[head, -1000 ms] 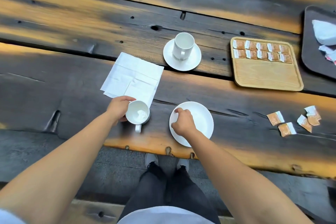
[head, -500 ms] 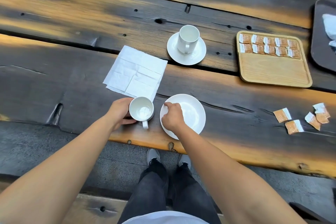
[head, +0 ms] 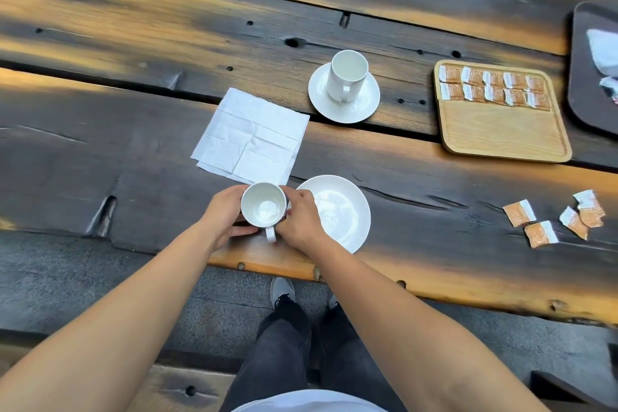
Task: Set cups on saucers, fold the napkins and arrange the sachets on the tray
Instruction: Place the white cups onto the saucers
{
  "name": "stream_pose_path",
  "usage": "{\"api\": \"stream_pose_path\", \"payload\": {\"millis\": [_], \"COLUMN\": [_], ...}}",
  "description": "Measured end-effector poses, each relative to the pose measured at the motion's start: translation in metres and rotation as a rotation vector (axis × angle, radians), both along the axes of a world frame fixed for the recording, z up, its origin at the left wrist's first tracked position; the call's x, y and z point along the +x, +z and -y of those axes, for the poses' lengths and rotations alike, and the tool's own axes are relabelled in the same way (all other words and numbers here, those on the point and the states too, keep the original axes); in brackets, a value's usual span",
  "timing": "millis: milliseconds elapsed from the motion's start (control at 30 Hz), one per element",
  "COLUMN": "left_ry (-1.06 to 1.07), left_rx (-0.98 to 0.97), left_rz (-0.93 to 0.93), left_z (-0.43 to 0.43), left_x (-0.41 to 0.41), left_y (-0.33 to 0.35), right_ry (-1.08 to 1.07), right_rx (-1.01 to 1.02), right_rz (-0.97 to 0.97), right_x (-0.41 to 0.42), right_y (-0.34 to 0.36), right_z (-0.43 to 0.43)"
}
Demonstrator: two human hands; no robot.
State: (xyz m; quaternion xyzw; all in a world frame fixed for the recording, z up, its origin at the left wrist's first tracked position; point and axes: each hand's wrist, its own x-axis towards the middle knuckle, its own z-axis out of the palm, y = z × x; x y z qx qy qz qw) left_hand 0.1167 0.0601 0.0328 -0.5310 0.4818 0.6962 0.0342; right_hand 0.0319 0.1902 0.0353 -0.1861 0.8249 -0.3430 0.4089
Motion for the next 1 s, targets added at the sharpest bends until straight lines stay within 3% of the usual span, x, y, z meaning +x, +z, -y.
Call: {"api": "stream_pose_path", "payload": {"millis": [533, 1000], "left_ry": [-0.118, -0.324], "left_rx": [-0.049, -0.028], "left_rz": [-0.063, -0.059], "left_z": [0.006, -0.076], "left_x": [-0.026, -0.093], "left_y": [0.040, 0.055], "right_ry": [-0.021, -0.200], "right_rx": [-0.157, -0.071], "right_rz": [-0.145, -0.138], "right_x": [-0.021, -0.064], "right_y": [0.045, 0.052], "right_z": [-0.007, -0.097]}}
